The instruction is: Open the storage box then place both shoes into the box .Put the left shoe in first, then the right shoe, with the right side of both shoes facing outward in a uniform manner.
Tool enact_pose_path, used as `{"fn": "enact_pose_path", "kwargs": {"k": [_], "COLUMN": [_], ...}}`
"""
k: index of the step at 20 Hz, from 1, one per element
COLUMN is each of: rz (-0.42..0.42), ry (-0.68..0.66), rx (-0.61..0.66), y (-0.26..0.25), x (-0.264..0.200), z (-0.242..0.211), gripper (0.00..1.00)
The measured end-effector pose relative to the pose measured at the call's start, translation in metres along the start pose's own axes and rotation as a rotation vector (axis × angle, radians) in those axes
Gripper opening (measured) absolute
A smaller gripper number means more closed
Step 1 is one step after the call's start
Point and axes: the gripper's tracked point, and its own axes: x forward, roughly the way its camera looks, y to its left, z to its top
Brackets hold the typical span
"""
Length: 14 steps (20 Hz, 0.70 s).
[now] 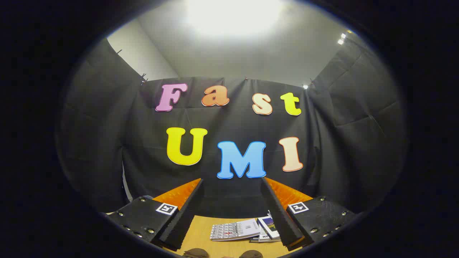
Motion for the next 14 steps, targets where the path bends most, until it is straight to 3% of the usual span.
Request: {"fn": "enact_pose_path", "kwargs": {"k": [14], "rz": [-0.01], "ry": [0.096], "rx": [-0.007], "y": [-0.005], "x": [0.01], "z": [-0.023], "gripper": [0.97]}}
